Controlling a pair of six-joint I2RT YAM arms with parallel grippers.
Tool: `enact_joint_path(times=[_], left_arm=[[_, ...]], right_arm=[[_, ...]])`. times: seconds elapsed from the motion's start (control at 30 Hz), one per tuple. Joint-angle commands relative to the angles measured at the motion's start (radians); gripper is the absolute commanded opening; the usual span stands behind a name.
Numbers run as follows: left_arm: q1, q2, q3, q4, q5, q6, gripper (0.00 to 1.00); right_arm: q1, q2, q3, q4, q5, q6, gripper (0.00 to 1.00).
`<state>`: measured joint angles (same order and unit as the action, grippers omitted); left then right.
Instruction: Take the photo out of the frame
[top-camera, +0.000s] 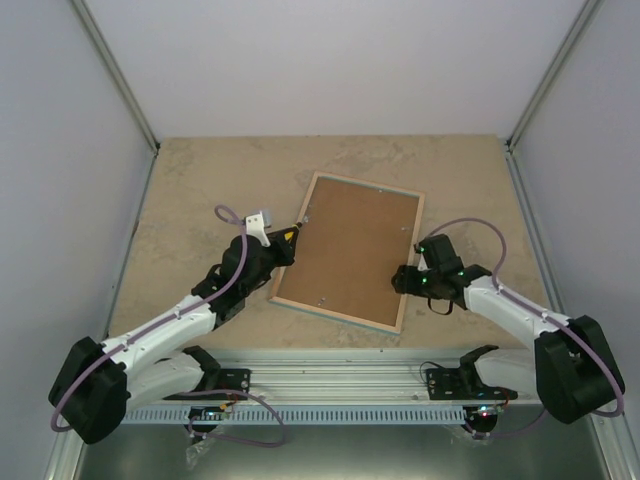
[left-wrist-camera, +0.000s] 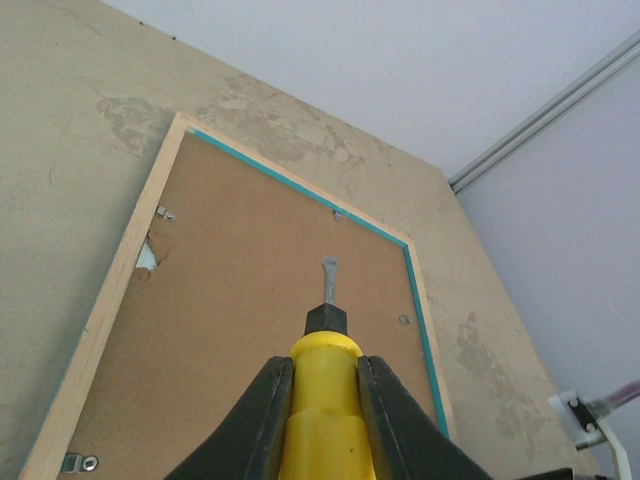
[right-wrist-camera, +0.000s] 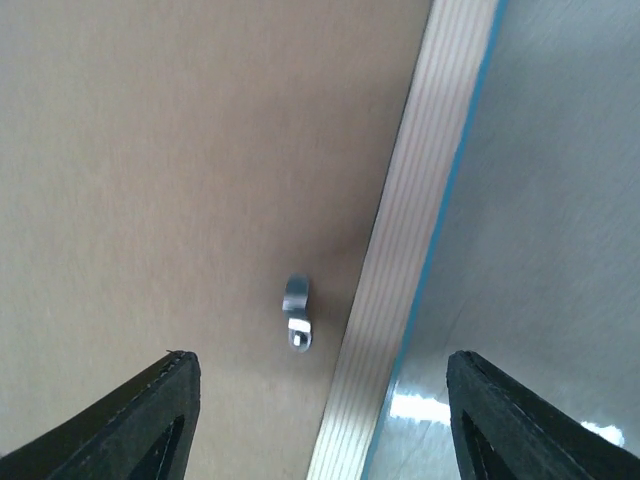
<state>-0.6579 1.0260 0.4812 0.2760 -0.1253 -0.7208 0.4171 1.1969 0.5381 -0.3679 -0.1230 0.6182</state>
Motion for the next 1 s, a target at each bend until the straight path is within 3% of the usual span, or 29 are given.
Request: enact_joint_path(times=[0.0,0.6,0.97], left_arm=[[0.006,-0.018,-0.004,-0.005,0.011,0.029,0.00],[0.006,-0.029,-0.004,-0.025,-0.019,0.036,0.00],[0.016,-0.055,-0.013,-0.058,-0.079,0.034,0.00]], right_arm=[[0.064,-0.013,-0.032,-0.066,-0.044,-0.003,0.69],[0.433,0.194,0.048,0.137,-0.075,0.178,0.72],[0.518,0.447,0.269,0.232,-0.085,0.170,0.72]])
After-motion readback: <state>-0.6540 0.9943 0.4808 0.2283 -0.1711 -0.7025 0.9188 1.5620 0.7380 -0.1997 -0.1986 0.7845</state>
